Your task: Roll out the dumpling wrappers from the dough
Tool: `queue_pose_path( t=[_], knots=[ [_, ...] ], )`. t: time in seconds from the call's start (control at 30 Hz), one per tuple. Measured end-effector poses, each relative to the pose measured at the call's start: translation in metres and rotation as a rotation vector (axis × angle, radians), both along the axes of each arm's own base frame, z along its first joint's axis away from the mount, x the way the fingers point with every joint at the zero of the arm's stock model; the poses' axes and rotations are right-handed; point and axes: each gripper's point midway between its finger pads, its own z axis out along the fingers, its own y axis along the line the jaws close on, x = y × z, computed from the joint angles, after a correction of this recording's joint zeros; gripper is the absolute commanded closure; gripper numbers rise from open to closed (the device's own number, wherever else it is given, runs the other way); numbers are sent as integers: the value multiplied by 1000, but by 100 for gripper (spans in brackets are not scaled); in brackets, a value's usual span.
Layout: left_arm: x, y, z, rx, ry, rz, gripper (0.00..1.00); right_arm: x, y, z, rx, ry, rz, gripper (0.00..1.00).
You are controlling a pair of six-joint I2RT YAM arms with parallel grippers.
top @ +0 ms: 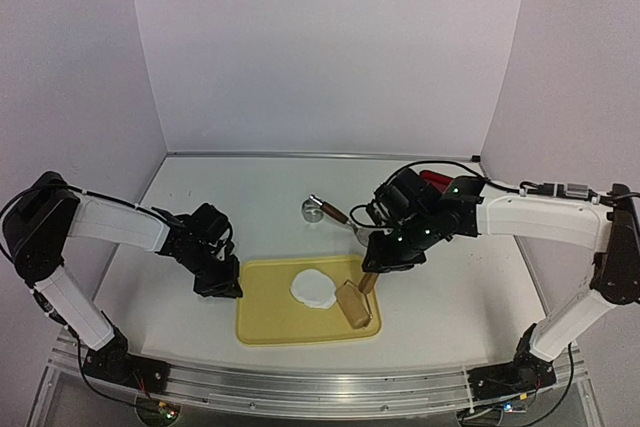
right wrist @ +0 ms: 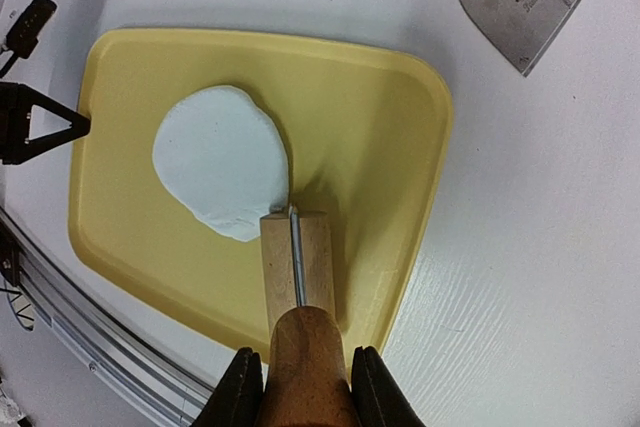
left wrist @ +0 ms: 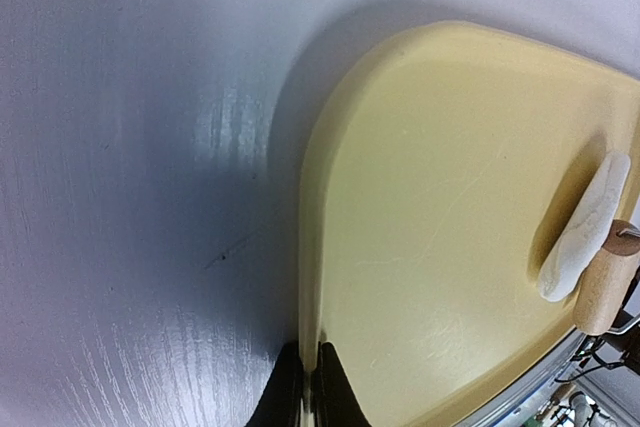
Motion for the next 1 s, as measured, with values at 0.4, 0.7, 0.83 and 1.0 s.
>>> queue_pose_path(
  t=[0.4, 0.7, 0.83, 1.0],
  knots=[
    [6, -4, 0, 9, -5, -23, 100, 15, 20, 36, 176, -46, 6, 100],
    [6, -4, 0, 9, -5, -23, 100, 31, 36, 17, 178, -54, 0, 100],
    [6, -4, 0, 11, -7, -19, 100, 39, 41, 2, 165, -46, -11, 100],
    [8, -3, 0, 12, -10, -14, 100, 42, 42, -2, 173, -45, -36, 100]
  ],
)
